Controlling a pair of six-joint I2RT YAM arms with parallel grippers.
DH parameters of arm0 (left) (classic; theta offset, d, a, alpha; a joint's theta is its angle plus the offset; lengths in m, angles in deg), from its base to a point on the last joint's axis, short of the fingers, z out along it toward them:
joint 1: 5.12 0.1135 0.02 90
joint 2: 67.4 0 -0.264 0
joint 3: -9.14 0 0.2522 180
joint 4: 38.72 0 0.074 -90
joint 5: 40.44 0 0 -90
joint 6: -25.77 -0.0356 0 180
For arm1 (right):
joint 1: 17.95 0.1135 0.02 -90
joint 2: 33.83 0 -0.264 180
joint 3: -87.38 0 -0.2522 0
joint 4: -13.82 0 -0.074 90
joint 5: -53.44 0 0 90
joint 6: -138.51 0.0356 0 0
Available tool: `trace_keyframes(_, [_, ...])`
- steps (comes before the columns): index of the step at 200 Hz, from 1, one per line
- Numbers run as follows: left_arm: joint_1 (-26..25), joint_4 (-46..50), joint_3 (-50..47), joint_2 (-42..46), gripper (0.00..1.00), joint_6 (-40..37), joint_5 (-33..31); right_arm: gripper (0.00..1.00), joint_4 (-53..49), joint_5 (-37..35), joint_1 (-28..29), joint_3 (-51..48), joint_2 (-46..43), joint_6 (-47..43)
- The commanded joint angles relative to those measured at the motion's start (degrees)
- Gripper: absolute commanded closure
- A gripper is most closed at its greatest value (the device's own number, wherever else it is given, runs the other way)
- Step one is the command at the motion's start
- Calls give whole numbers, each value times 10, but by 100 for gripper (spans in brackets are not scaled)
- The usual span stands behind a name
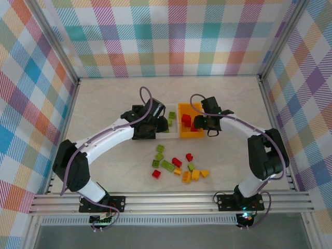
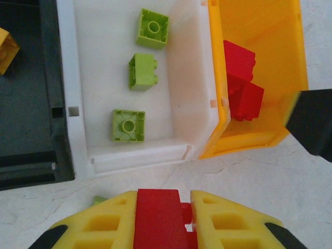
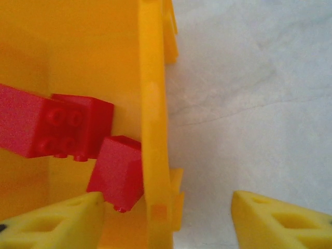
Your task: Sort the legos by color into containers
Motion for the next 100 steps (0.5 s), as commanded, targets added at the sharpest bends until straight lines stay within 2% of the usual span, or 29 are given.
trace_keyframes(1, [-15,-25,50,-34,91,0,2,27,18,-25,-4,-27,-62,29])
trace_keyframes(50, [-52,4,251,-204,92,-14,-10,23,24,-57,-17,-80,-147,56])
trace_keyframes(100, [-60,104,488,-383,93,-22,-18,22,21,-70,-27,-118,-201,54])
